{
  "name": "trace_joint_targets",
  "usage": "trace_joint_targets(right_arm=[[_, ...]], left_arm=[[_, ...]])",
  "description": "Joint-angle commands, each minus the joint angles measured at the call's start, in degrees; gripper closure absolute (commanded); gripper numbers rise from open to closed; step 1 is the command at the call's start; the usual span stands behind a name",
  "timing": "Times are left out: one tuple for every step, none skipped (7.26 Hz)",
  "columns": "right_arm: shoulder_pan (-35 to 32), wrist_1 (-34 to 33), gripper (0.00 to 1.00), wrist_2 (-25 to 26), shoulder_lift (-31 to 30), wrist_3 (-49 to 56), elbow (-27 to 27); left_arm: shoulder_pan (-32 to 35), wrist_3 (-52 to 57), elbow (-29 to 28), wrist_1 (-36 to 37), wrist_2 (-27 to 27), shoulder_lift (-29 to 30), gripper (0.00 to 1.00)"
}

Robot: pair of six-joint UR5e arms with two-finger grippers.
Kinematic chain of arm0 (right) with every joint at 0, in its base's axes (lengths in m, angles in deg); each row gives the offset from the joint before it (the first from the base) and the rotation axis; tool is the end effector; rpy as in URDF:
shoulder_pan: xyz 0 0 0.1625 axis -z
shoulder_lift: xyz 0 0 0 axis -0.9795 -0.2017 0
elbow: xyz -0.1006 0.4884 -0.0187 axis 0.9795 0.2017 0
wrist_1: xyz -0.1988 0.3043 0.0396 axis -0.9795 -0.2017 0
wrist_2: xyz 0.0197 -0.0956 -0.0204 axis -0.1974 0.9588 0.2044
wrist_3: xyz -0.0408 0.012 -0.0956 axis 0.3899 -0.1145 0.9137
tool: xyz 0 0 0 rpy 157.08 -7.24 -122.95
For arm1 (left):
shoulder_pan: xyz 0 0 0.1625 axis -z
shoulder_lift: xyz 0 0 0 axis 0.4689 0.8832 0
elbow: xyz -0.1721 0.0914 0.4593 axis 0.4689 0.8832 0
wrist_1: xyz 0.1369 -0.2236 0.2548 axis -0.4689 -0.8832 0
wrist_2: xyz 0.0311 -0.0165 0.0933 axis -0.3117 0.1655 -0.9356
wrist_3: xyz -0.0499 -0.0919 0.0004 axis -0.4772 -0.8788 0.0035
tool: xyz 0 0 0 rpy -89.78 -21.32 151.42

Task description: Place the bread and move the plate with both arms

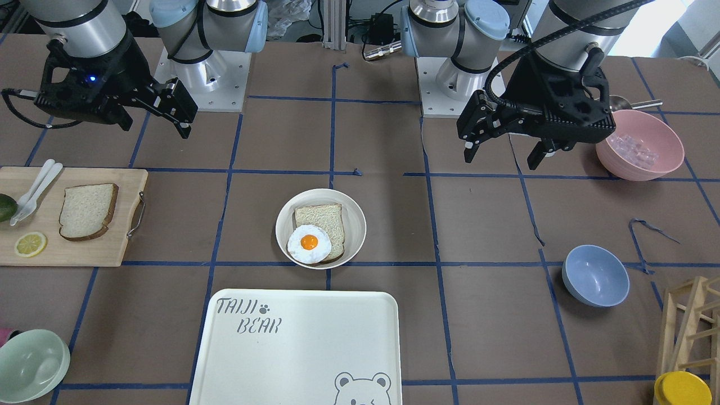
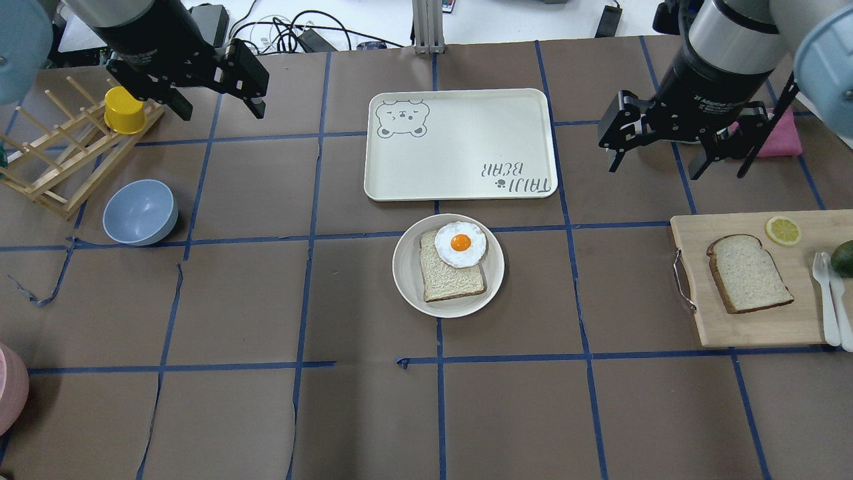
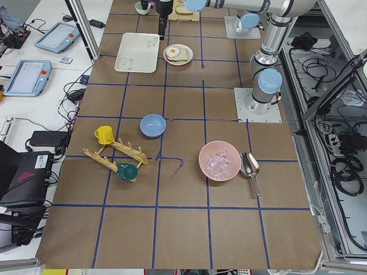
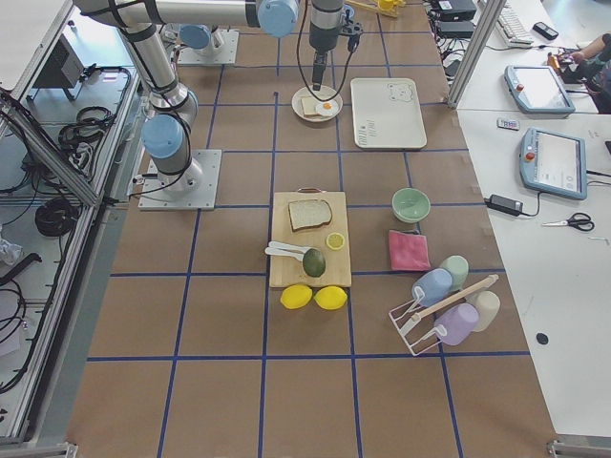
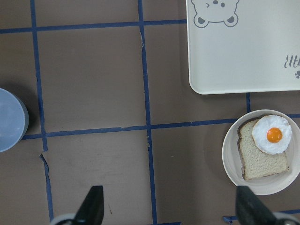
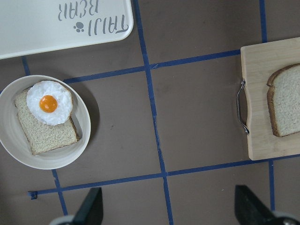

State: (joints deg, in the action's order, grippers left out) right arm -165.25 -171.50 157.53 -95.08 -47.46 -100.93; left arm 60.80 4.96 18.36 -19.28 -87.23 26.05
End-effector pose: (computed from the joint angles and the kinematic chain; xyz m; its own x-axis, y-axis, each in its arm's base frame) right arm 0.1135 -0.4166 0.5569 -0.9878 0.1544 -0.0205 0.1533 0.9871 0.0468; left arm -0.1291 -0.4786 0.5907 -0.9970 0.0590 0.0505 0.0536 0.9933 -0.1025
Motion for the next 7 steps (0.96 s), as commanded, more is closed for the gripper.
trace_joint_targets(right_arm=[[0.0,0.0,0.00,0.0,-0.1,0.0,0.0],[0.0,0.1,0.00,0.4,0.0,0.0,0.0],[0.0,0.1,0.00,0.0,0.0,0.0,-0.1],[0.0,0.1,0.00,0.0,0.0,0.0,-0.2],[0.0,0.1,0.00,0.2,0.0,0.0,-0.3],[0.0,0.1,0.00,0.0,0.0,0.0,-0.4],[0.0,0.1,0.00,0.0,0.1,0.4,-0.1]], left_arm=[[0.1,0.0,0.1,-0.1,0.0,-0.2,0.00],[0.1,0.0,0.2,-0.3,-0.7,-0.3,0.00],[0.1,0.0,0.2,-0.5,-0.7,-0.4,0.00],[0.2,-0.1,0.2,-0.7,-0.9,-0.4,0.00],[0.2,-0.1,0.2,-0.7,-0.8,-0.4,0.00],[0.2,-0.1,0.2,-0.6,-0.9,-0.4,0.00],[0.2,-0.1,0.2,-0.7,-0.9,-0.4,0.00]])
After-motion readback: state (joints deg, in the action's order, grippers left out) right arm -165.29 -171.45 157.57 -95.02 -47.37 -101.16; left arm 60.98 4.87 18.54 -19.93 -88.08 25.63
